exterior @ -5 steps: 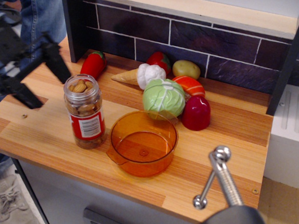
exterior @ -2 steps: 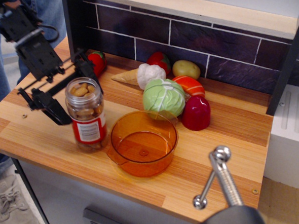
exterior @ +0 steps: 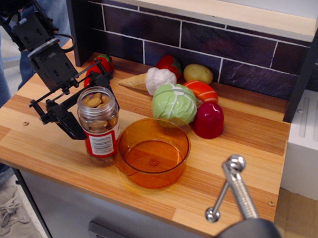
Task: Pour almonds in pot
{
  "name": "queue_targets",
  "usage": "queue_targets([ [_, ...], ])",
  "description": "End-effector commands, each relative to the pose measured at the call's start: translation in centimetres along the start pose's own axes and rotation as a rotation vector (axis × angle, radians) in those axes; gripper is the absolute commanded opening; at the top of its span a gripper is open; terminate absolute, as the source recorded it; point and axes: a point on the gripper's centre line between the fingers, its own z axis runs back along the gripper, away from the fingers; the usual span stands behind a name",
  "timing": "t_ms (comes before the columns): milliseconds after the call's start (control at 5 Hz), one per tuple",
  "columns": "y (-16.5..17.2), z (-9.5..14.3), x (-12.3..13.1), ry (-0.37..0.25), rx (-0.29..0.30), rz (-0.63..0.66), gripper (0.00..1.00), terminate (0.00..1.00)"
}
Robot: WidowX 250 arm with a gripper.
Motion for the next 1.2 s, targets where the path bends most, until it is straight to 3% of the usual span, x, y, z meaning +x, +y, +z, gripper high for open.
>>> queue_targets([
  [0, 0.2, 1.7, -0.4, -0.047, -0.026, 0.0, 0.0, 0.0],
  [200, -0.9, 4.0, -0.7, -0.15, -0.031, 0.012, 0.0, 0.0],
  [400, -2.4, 5.7, -2.1, -0.32, -0.039, -0.006, 0.0, 0.0],
  [600, -3.5, 5.6, -3.6, -0.536, -0.039, -0.051, 0.0, 0.0],
  [800, -3.8, 5.0, -5.2, -0.777, -0.096, -0.154, 0.0, 0.0],
  [1000, -4.8, 4.9, -6.0, -0.96, -0.14, -0.244, 0.0, 0.0],
])
